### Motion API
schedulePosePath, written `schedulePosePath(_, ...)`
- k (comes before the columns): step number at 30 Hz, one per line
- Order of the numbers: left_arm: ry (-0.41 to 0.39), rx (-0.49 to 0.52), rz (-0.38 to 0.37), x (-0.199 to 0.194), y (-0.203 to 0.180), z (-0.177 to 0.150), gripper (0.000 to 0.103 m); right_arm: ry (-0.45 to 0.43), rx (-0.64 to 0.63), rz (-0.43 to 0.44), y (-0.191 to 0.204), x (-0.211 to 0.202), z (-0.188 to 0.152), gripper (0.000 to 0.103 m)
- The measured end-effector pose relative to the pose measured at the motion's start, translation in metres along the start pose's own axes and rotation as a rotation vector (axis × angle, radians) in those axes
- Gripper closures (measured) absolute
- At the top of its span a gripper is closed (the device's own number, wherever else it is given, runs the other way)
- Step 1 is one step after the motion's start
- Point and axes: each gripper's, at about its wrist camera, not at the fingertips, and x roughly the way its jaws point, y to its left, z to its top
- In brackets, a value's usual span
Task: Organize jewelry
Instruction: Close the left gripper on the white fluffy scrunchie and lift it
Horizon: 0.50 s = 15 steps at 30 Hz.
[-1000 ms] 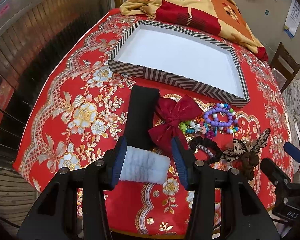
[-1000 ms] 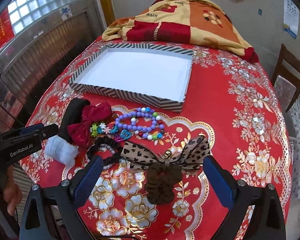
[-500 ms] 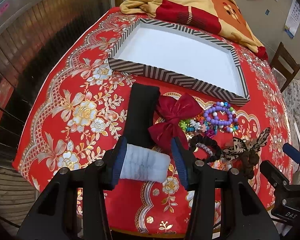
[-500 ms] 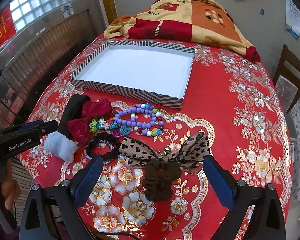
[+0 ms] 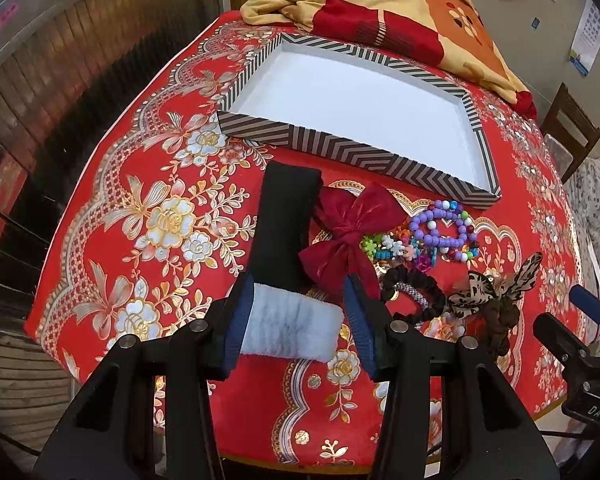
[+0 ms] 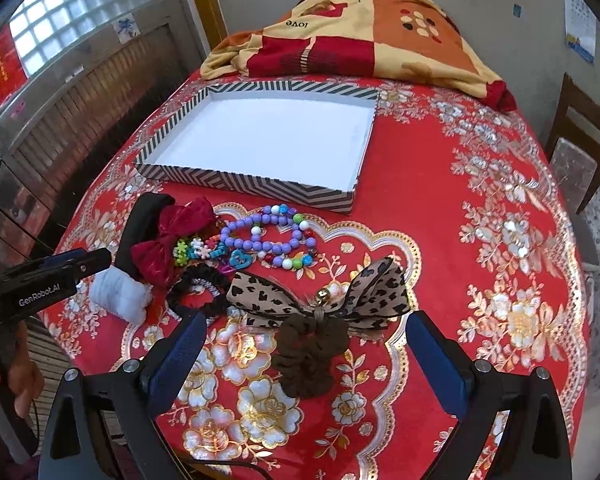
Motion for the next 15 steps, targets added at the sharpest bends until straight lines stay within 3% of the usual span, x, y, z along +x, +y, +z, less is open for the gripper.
schedulePosePath(15,0.021,0.005,-0.007,0.0019,0.0078,0.0002,0.057,0.019,-0.026,-0.050,-0.0078,0.0044,-0.0093,0.004)
